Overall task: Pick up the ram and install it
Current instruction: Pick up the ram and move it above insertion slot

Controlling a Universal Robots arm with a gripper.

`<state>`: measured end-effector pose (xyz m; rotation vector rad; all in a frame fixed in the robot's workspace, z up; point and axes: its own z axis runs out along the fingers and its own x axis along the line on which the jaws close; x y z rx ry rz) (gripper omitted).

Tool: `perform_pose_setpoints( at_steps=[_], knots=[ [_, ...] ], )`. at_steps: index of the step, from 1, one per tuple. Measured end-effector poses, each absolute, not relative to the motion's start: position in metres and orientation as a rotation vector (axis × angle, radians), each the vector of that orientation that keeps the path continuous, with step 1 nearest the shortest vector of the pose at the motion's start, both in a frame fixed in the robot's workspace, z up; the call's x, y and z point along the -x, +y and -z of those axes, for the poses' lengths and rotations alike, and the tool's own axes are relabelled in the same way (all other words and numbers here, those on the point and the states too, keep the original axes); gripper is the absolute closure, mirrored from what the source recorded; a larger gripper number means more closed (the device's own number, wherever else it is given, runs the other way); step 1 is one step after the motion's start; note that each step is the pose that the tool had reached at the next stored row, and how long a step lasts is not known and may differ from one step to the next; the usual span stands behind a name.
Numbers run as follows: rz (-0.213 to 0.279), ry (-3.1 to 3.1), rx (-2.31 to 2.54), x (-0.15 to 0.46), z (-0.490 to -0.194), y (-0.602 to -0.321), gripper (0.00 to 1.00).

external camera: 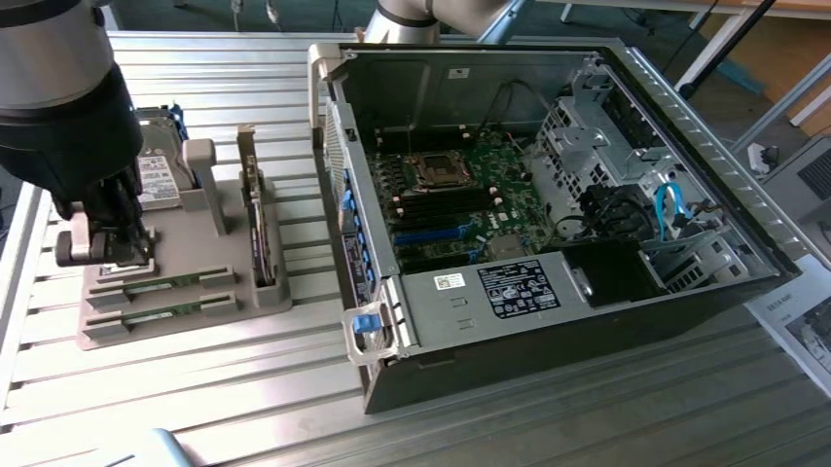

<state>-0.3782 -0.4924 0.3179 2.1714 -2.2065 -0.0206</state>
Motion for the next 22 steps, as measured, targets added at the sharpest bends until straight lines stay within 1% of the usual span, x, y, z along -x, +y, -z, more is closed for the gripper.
perform_pose_setpoints(
  at_steps=[22],
  knots=[
    [0.02,-2.201,-2.177,0.378,-0.264,-0.499,0.76]
  ],
)
